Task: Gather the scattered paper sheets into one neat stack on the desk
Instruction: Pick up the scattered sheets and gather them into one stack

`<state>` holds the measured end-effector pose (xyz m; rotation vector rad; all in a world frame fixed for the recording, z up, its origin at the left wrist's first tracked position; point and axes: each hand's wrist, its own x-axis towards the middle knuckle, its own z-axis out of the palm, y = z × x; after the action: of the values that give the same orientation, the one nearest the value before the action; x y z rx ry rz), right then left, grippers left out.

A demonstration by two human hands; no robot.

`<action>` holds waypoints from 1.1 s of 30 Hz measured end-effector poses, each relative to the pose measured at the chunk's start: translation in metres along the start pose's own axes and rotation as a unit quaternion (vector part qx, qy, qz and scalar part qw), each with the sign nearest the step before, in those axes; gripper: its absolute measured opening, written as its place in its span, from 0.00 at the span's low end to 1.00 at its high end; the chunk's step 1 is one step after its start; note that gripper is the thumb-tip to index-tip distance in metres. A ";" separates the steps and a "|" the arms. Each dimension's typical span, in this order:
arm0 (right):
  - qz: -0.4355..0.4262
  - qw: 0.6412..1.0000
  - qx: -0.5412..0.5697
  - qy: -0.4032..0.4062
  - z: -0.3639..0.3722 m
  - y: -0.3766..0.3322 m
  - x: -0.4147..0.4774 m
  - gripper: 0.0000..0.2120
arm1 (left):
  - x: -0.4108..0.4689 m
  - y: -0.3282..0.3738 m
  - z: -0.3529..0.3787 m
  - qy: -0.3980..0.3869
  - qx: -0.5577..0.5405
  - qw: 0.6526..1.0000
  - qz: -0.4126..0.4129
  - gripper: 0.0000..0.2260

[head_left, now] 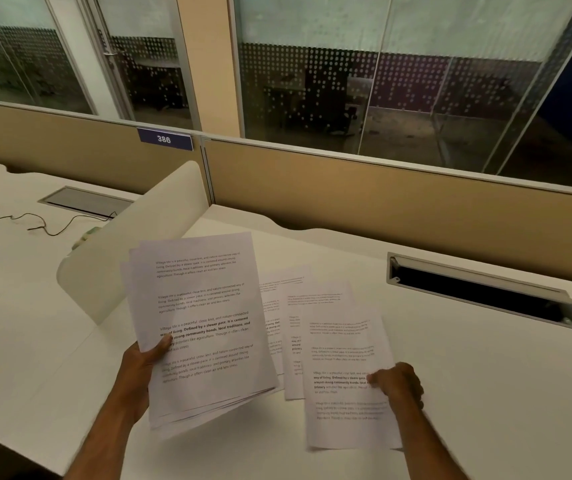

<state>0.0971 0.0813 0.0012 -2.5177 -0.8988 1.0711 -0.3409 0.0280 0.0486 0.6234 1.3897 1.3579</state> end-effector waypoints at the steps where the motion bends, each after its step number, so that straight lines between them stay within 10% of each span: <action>1: -0.014 1.000 0.011 0.007 -0.002 -0.001 0.000 0.22 | 0.001 0.001 0.000 0.000 0.001 1.000 0.001 0.13; 9: -0.161 0.980 0.115 0.034 -0.009 -0.051 0.013 0.13 | 0.010 0.006 -0.008 0.012 -0.002 1.000 0.000 0.12; 17: -0.106 0.987 -0.103 0.061 0.041 -0.072 0.020 0.27 | 0.022 0.008 -0.013 0.018 0.006 1.000 -0.003 0.16; 25: -0.031 0.998 0.009 -0.051 0.031 -0.080 0.042 0.27 | 0.035 0.004 -0.018 0.014 0.003 1.000 -0.002 0.15; 33: -0.259 0.943 0.196 -0.069 -0.031 -0.109 0.012 0.11 | 0.039 0.009 -0.014 -0.001 -0.002 1.000 0.005 0.14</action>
<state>0.0779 0.1731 0.0652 -1.7647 -1.1632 1.1156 -0.3685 0.0595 0.0420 0.6299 1.3825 1.3677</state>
